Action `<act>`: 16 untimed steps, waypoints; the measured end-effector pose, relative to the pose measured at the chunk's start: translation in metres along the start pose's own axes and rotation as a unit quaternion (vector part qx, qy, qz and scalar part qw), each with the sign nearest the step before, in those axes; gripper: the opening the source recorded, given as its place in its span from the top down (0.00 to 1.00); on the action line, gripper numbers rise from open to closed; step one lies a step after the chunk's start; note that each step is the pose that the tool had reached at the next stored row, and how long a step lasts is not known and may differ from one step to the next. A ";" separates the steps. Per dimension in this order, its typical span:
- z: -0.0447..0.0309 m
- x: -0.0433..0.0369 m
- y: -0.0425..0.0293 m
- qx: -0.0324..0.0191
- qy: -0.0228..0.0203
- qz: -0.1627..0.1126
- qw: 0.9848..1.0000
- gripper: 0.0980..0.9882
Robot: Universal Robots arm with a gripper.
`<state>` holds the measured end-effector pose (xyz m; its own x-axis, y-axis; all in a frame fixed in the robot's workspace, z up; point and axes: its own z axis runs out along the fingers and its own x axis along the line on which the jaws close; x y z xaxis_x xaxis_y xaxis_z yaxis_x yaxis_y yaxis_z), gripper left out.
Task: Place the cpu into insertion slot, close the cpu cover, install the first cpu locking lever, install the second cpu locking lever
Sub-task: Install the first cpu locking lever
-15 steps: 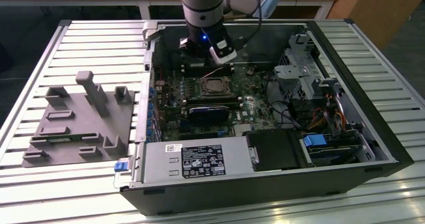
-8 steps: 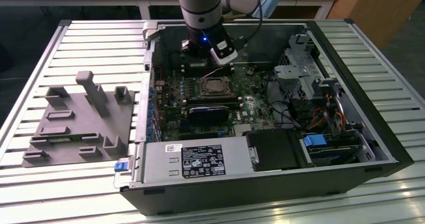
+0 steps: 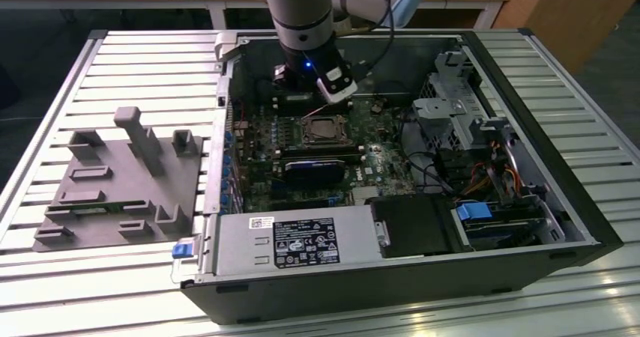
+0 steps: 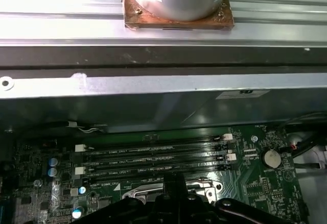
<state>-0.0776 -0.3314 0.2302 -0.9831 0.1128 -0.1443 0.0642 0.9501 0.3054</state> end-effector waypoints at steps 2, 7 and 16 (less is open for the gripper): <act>0.0014 -0.0006 -0.0004 0.000 0.000 0.000 1.000 1.00; 0.0044 -0.0024 -0.0010 0.000 0.000 0.000 1.000 1.00; 0.0091 -0.0075 -0.0016 0.000 -0.001 0.003 1.000 1.00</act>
<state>-0.0687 -0.3312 0.2222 -0.9823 0.1192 -0.1443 0.0704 0.9496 0.3054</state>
